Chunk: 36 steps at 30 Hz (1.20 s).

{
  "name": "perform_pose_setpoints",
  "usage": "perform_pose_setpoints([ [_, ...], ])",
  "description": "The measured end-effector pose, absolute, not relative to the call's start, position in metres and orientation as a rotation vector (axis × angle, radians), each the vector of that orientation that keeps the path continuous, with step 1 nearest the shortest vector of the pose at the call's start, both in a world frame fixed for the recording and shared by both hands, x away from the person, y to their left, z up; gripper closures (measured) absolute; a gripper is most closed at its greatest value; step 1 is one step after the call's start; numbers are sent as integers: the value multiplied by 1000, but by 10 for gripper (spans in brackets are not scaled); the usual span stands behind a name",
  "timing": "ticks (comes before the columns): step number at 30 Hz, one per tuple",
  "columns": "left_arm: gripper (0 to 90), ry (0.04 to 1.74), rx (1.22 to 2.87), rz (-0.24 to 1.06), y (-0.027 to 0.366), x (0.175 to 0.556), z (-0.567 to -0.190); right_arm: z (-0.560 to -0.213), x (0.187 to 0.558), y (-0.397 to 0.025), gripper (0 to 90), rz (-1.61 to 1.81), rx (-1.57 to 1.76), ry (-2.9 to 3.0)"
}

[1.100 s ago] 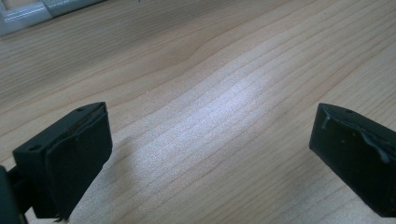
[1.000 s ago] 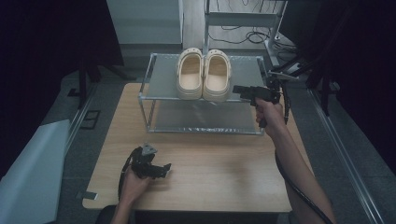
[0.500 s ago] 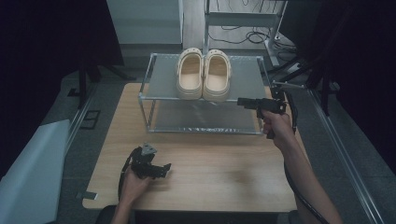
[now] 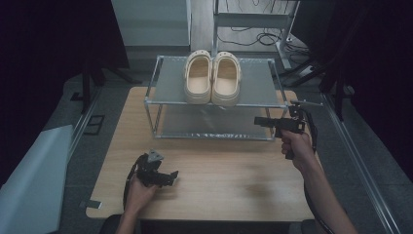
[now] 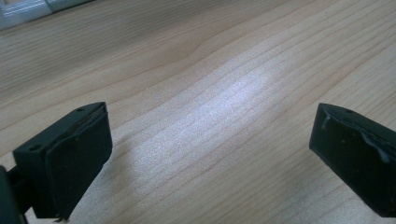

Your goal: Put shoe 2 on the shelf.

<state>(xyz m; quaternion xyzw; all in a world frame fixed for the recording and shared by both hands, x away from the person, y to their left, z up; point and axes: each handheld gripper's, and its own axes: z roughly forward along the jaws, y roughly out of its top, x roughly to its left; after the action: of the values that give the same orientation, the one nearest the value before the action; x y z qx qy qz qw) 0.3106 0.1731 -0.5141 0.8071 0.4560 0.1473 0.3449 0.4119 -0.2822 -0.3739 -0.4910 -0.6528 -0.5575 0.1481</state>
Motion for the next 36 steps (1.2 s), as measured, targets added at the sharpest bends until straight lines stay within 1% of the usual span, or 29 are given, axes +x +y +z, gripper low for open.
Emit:
perform_pose_setpoints([
  [18,0,1189,2100,381,173,310,-514,-409,379,-309,135,-1544,-1472,-2020],
  [36,0,1189,2103,388,172,310,-515,-450,349,-312,129,-1473,-1523,-2199],
])
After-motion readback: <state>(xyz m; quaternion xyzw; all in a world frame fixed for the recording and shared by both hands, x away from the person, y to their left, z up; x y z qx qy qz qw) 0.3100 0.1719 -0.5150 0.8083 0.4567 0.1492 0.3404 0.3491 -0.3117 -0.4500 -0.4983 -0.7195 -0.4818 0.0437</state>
